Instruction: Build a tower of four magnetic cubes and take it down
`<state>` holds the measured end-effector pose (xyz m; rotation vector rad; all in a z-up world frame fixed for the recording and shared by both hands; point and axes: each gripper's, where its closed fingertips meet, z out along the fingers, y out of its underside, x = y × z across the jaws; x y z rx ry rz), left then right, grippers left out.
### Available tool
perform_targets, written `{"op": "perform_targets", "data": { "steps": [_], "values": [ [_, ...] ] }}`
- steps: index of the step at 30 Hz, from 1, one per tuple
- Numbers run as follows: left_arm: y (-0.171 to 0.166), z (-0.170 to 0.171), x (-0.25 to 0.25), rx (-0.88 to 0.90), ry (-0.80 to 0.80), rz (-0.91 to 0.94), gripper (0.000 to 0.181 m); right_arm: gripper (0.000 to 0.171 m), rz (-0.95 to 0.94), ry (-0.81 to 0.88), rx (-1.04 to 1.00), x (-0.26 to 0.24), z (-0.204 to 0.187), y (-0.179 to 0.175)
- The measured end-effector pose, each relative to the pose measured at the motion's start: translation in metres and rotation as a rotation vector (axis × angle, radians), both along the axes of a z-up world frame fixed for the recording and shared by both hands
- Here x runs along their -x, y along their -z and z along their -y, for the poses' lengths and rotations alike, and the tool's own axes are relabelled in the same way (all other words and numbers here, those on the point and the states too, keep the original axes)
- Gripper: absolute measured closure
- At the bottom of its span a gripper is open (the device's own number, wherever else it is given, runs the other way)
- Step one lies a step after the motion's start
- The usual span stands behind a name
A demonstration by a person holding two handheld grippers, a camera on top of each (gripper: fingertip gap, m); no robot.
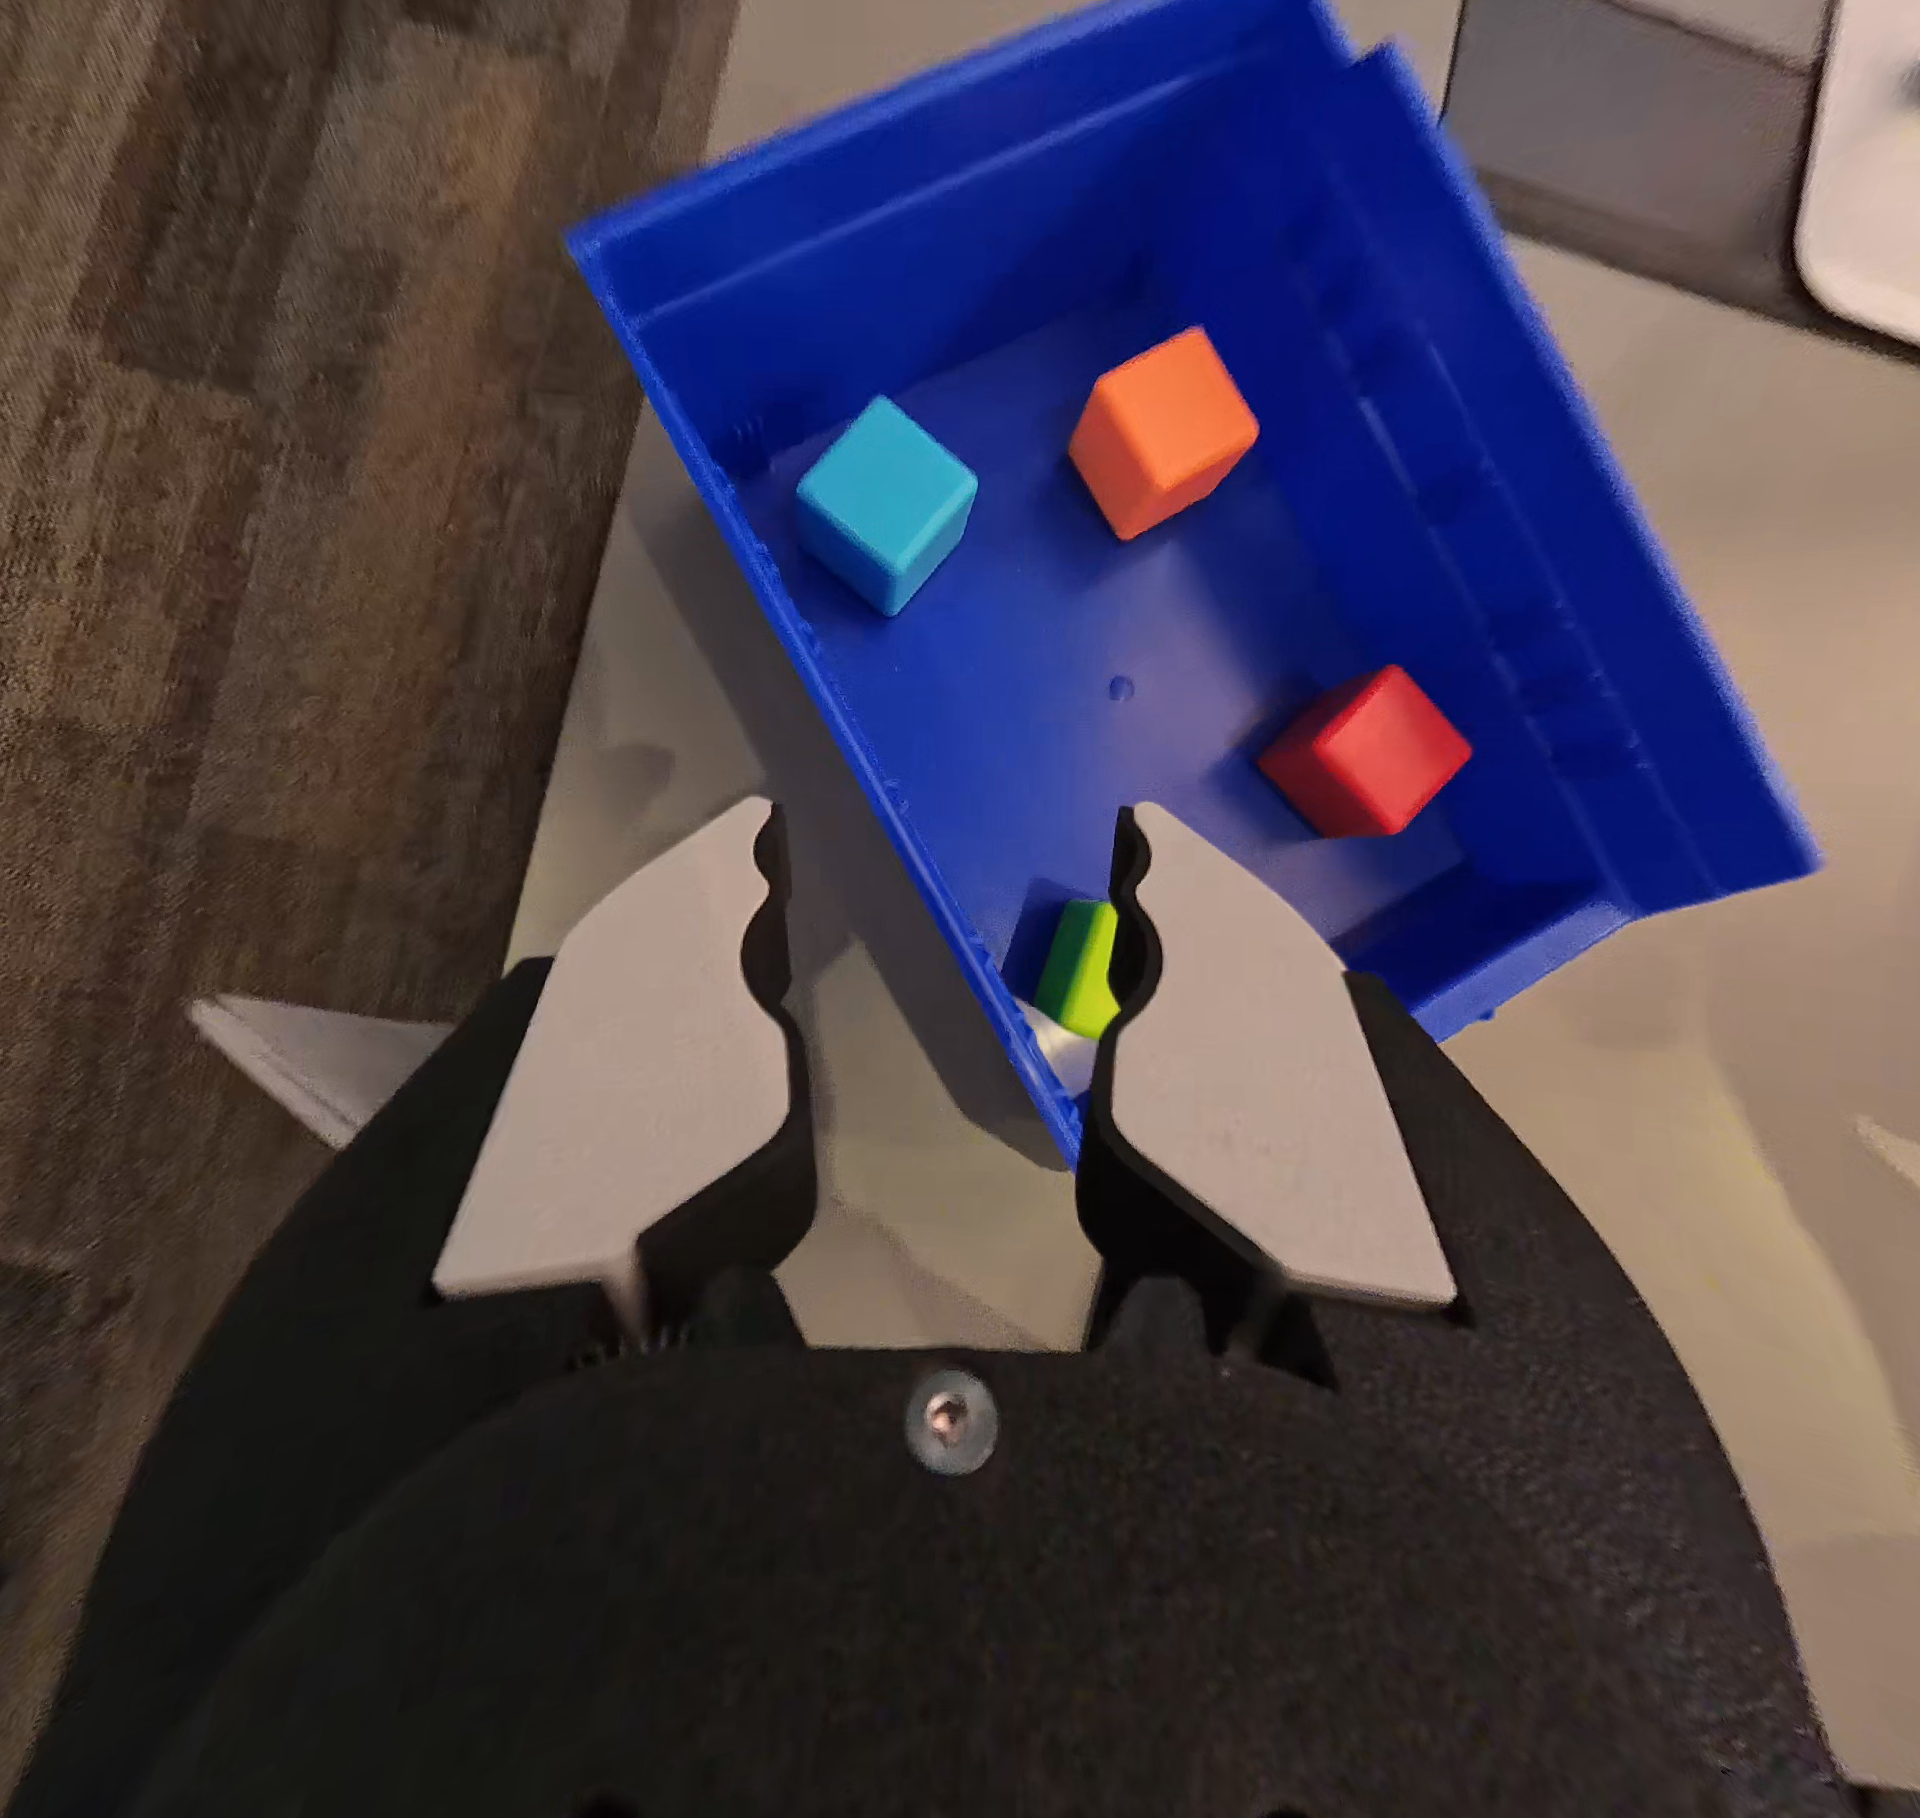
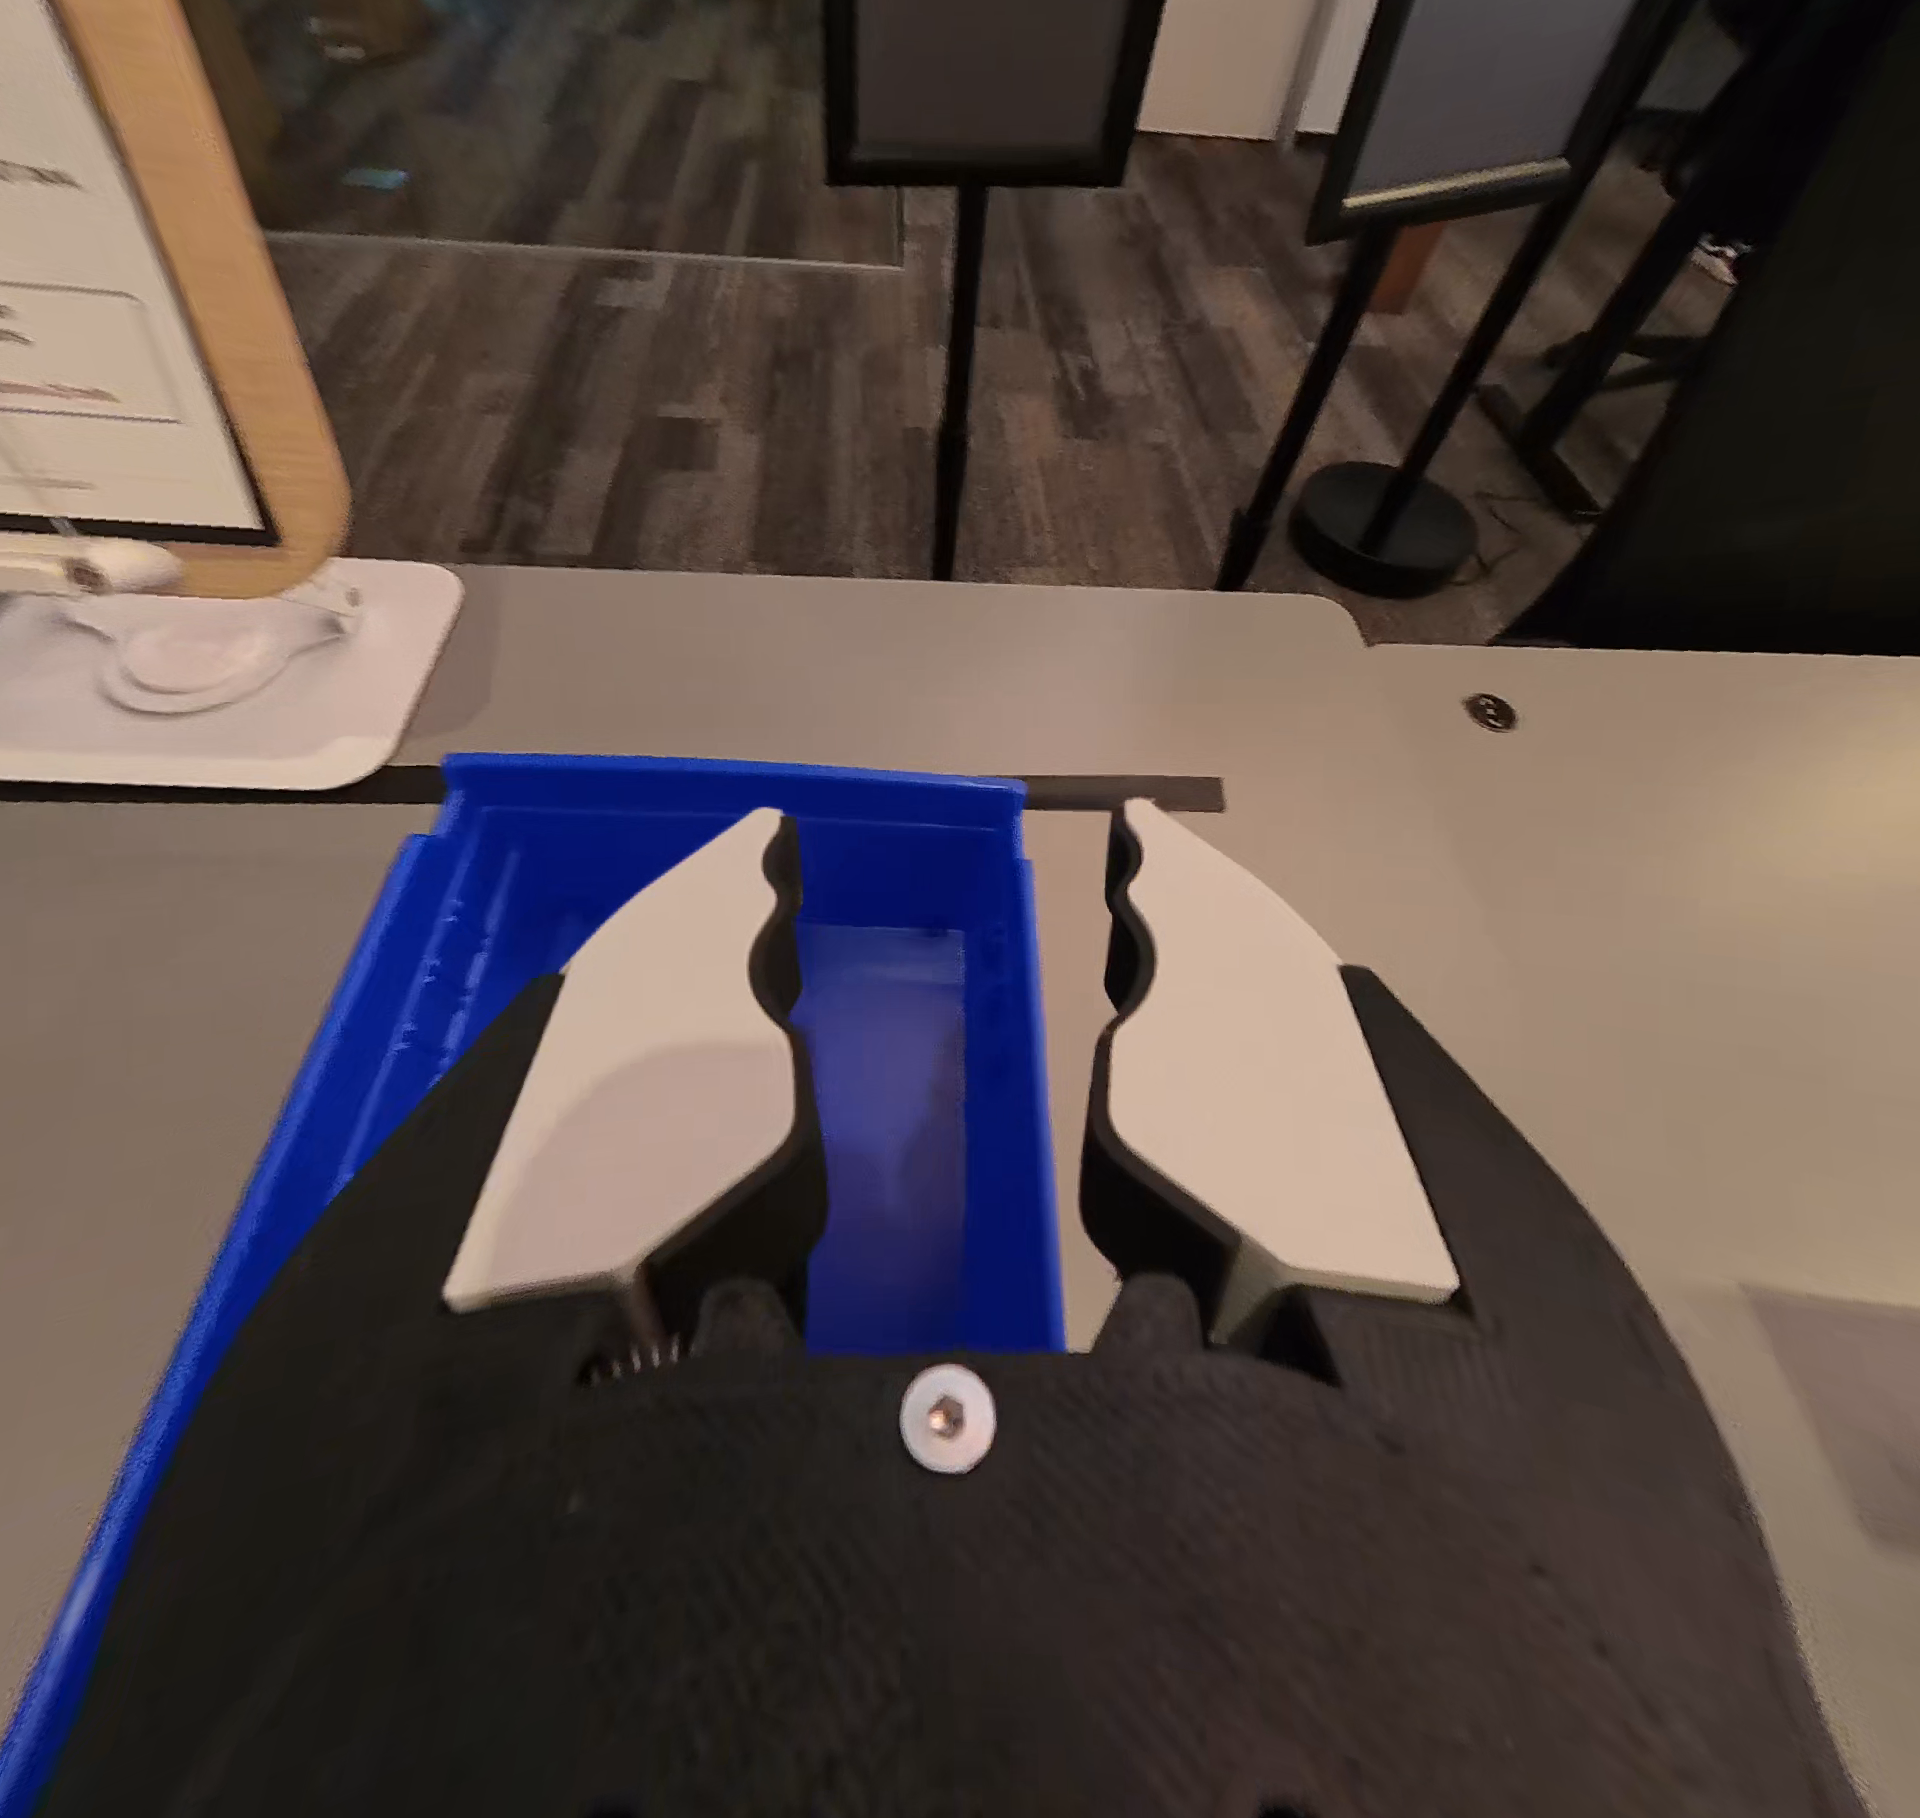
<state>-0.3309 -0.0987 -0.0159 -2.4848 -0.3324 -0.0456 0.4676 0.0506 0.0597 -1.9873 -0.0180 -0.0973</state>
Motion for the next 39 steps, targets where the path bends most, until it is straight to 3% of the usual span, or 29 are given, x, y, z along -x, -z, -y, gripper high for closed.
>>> {"op": "perform_targets", "data": {
  "steps": [9,14,17,21,31,39],
  "values": [
    [0.061,-0.005,-0.004,0.278,0.017,0.014,0.115,0.114,-0.025,-0.116,-0.102,0.024,0.008,-0.020],
    [0.085,0.001,-0.006,0.375,0.027,0.070,0.134,0.114,-0.071,-0.145,-0.101,0.026,0.011,-0.019],
    [0.096,-0.002,-0.001,0.412,0.020,0.030,0.155,0.114,-0.073,-0.156,-0.089,0.029,0.011,-0.016],
    [0.096,-0.014,0.001,0.390,0.054,-0.003,0.159,0.115,-0.074,-0.179,-0.081,0.037,0.010,-0.014],
    [0.097,-0.062,-0.030,0.318,0.366,-0.106,0.173,0.116,0.005,-0.223,-0.008,0.053,0.004,0.004],
    [0.097,-0.065,-0.032,0.287,0.373,-0.028,0.175,0.119,0.055,-0.231,-0.007,0.057,0.000,0.007]
  ]
}}
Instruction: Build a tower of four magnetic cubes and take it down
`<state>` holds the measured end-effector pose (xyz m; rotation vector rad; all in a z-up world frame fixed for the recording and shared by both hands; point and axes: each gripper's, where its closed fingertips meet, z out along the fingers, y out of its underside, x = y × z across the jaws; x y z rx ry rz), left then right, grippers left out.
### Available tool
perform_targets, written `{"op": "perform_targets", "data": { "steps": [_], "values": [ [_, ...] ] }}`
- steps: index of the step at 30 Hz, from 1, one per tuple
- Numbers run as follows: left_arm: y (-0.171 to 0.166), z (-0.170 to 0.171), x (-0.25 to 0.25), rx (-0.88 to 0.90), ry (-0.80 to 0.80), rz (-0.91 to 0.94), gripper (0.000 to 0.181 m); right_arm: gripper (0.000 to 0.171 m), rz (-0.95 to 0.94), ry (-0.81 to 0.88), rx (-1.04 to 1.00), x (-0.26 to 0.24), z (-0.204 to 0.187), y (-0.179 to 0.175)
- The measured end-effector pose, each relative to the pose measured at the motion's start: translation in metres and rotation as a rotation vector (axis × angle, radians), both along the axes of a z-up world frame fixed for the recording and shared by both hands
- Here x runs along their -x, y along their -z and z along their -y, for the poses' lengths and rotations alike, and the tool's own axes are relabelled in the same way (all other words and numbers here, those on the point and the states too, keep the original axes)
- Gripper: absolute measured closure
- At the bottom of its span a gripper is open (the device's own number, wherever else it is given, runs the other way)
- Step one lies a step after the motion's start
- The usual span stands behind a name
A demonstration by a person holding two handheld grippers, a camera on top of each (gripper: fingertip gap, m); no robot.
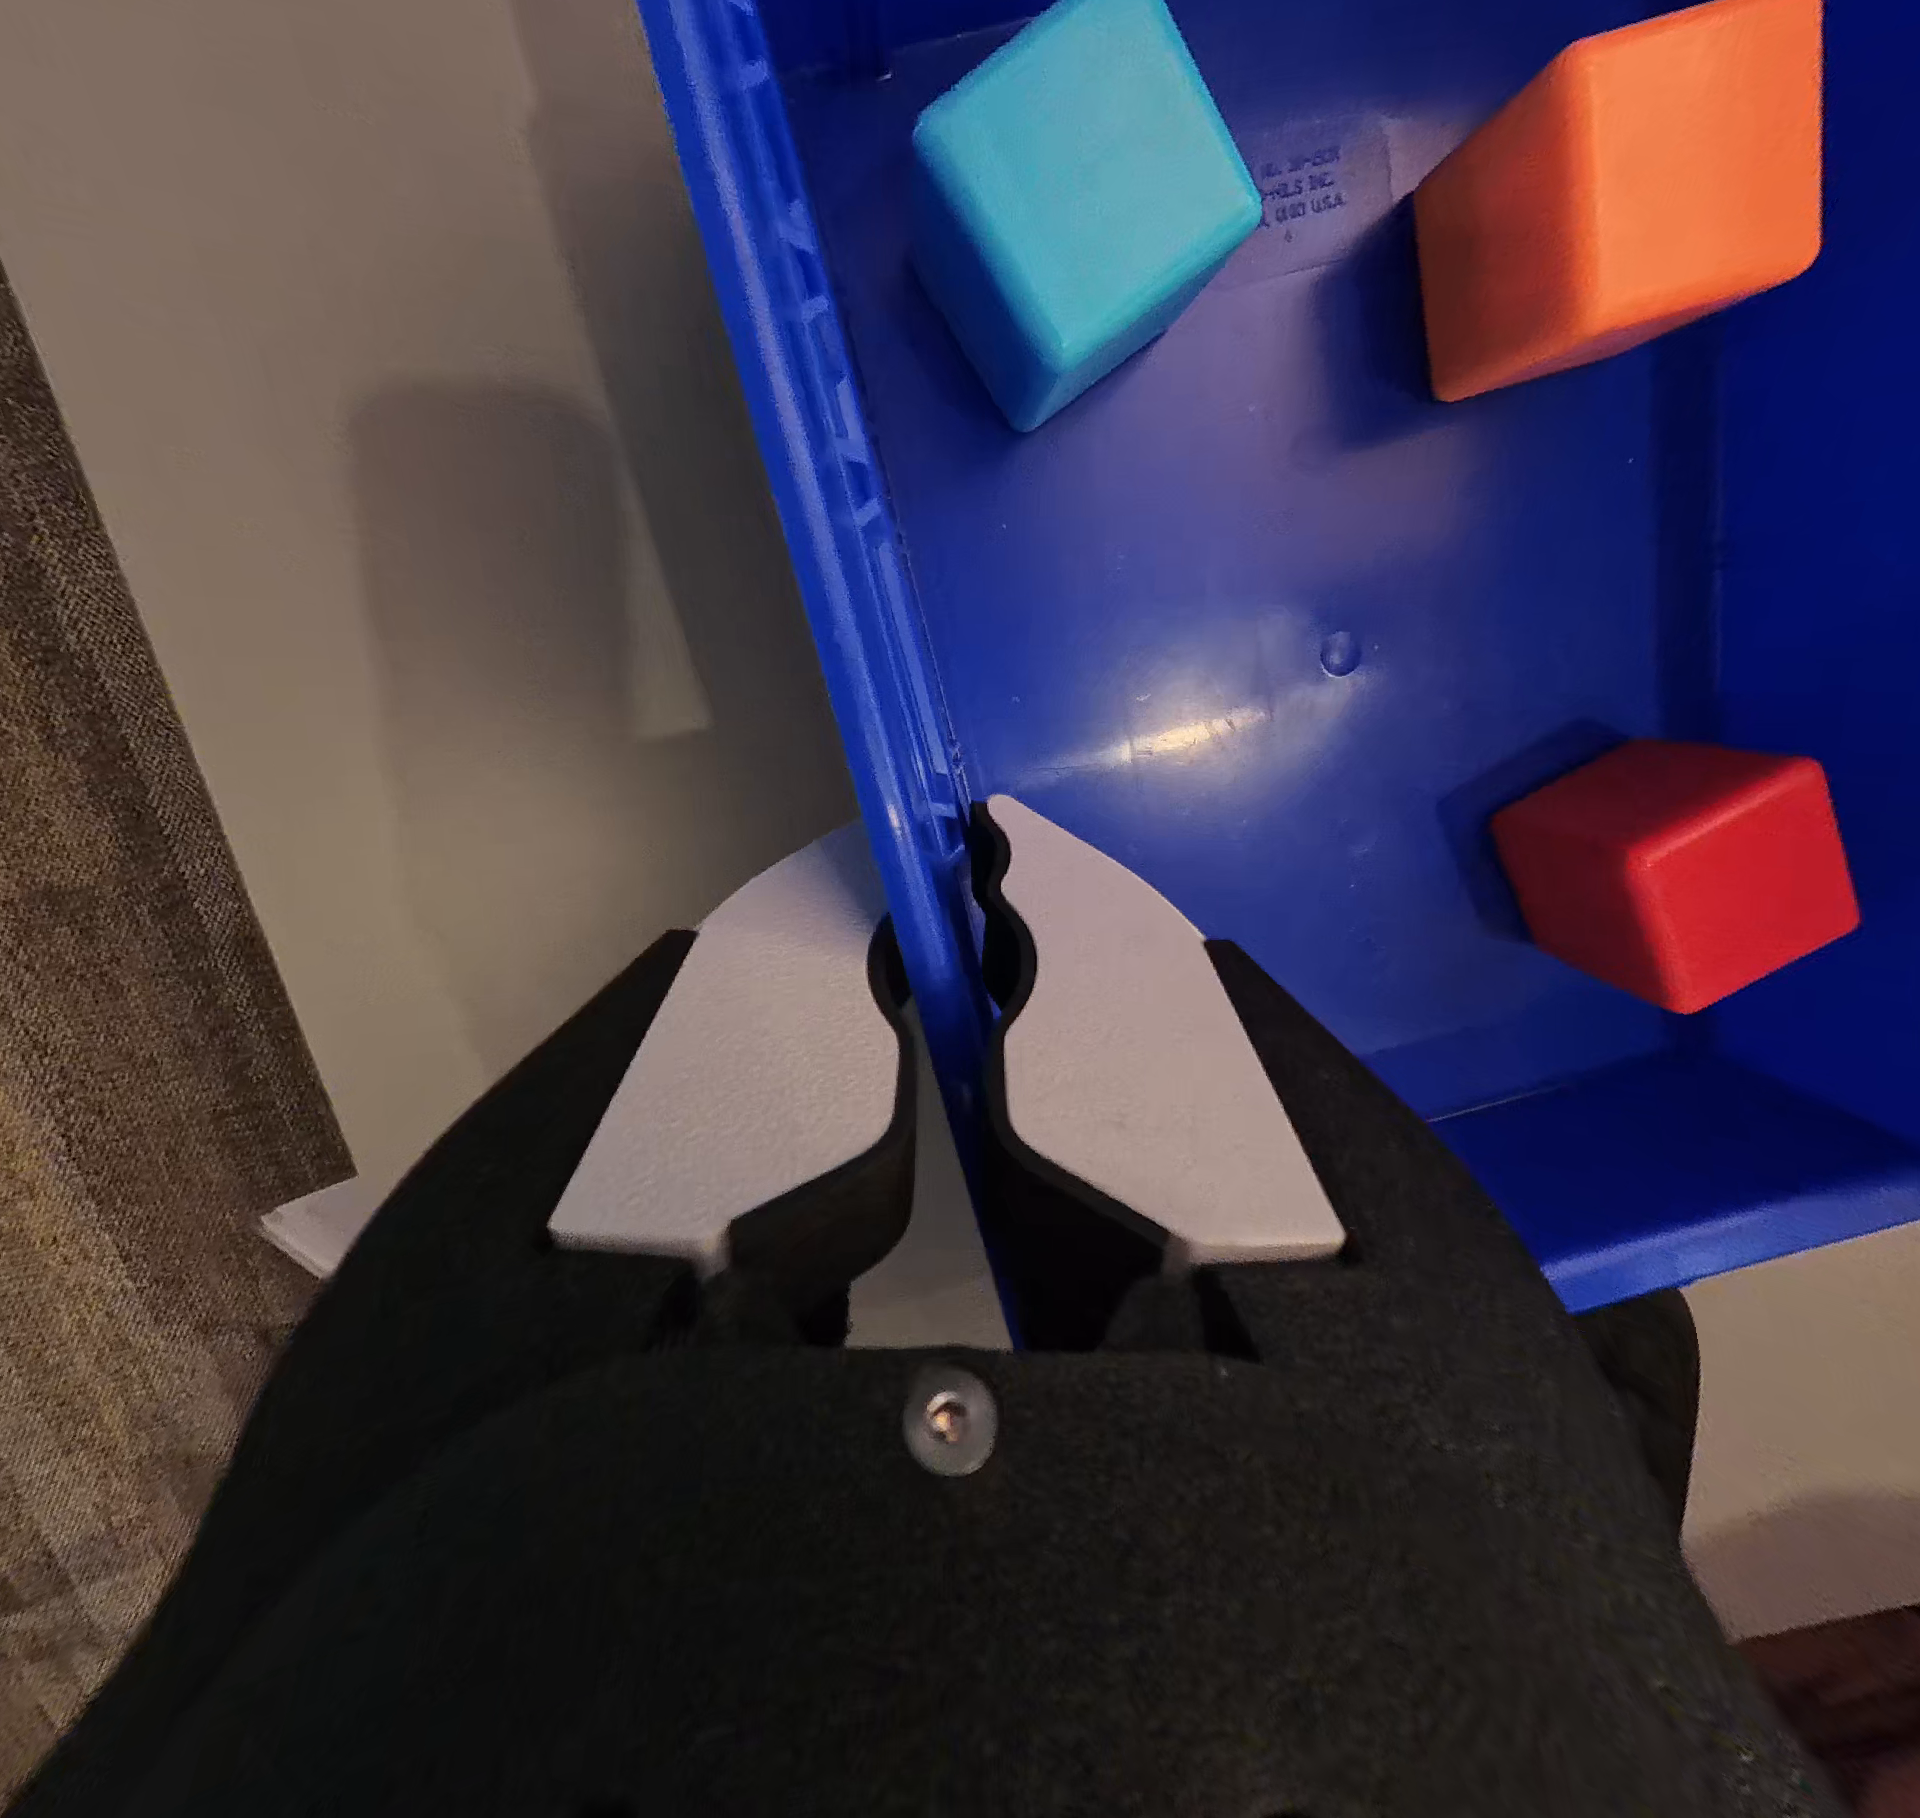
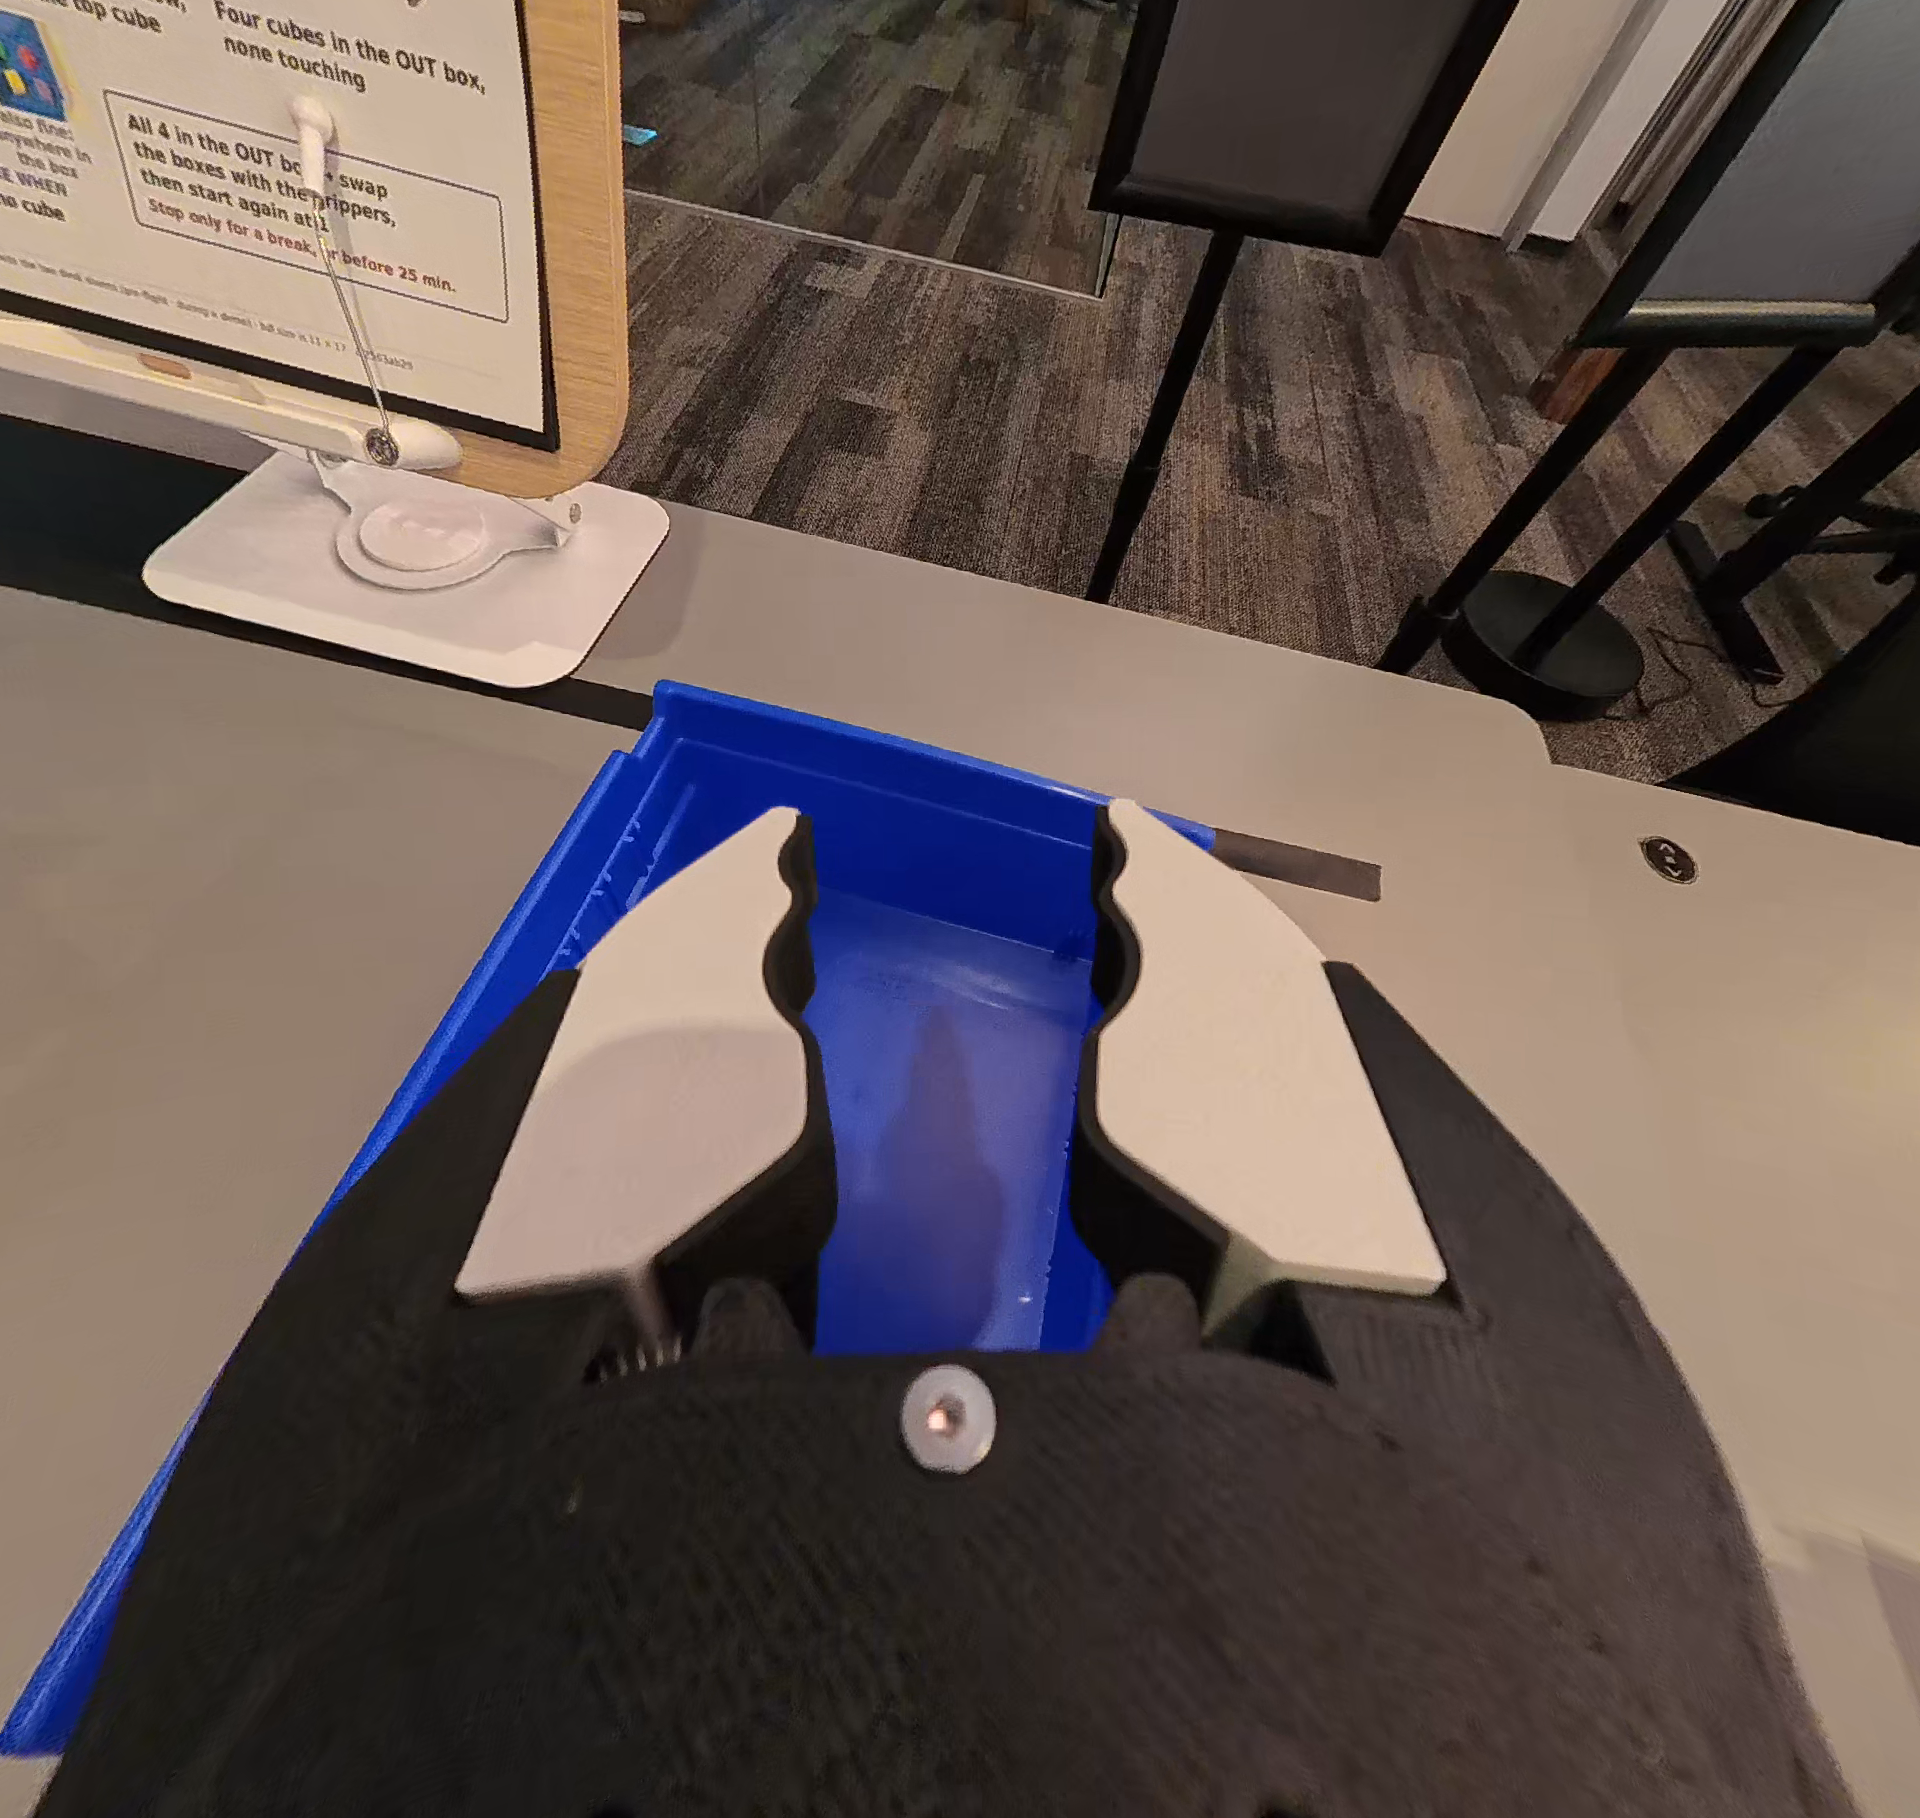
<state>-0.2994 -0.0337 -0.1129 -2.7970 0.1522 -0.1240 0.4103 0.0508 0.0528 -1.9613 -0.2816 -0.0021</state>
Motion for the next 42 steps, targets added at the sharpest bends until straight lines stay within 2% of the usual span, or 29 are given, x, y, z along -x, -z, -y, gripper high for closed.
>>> {"op": "perform_targets", "data": {
  "steps": [6,13,15,17,19,22,24,25,26,29,33,37,42],
  "values": [
    [0.000,0.002,0.003,0.017,0.043,-0.041,0.173,0.119,0.007,0.004,0.024,0.000,-0.004,0.009],
    [0.001,-0.004,-0.001,-0.031,0.026,0.026,0.173,0.117,0.004,0.021,0.034,-0.004,-0.007,0.014],
    [-0.004,-0.005,-0.006,-0.065,0.017,0.073,0.159,0.112,-0.006,0.053,0.019,-0.011,-0.007,0.011],
    [-0.023,-0.004,0.007,-0.121,-0.055,0.047,0.138,0.111,-0.019,0.111,-0.025,-0.022,-0.006,0.004],
    [-0.059,0.001,0.015,-0.247,-0.073,0.006,0.138,0.111,-0.038,0.127,-0.086,-0.028,-0.003,-0.008],
    [-0.119,0.011,-0.008,-0.508,0.084,-0.002,0.138,0.111,-0.082,0.083,-0.146,-0.027,0.000,-0.021],
    [-0.145,0.017,-0.034,-0.676,0.246,-0.032,0.123,0.110,-0.109,0.039,-0.176,-0.024,0.004,-0.026],
    [-0.150,0.018,-0.042,-0.755,0.310,-0.086,0.121,0.110,-0.126,0.017,-0.191,-0.022,0.005,-0.029],
    [-0.148,0.018,-0.050,-0.786,0.376,-0.140,0.126,0.110,-0.145,-0.007,-0.203,-0.019,0.006,-0.032],
    [-0.106,0.034,-0.088,-0.579,0.627,-0.102,0.129,0.110,-0.196,-0.058,-0.242,-0.012,0.011,-0.040],
    [-0.072,0.047,-0.130,-0.383,0.801,-0.043,0.127,0.110,-0.205,-0.063,-0.245,-0.012,0.012,-0.041],
    [-0.041,0.053,-0.147,-0.223,0.901,-0.074,0.125,0.110,-0.209,-0.059,-0.217,-0.015,0.011,-0.035],
    [-0.004,0.048,-0.152,-0.059,0.927,-0.125,0.125,0.110,-0.239,-0.063,-0.210,-0.019,0.010,-0.033]
  ]
}}
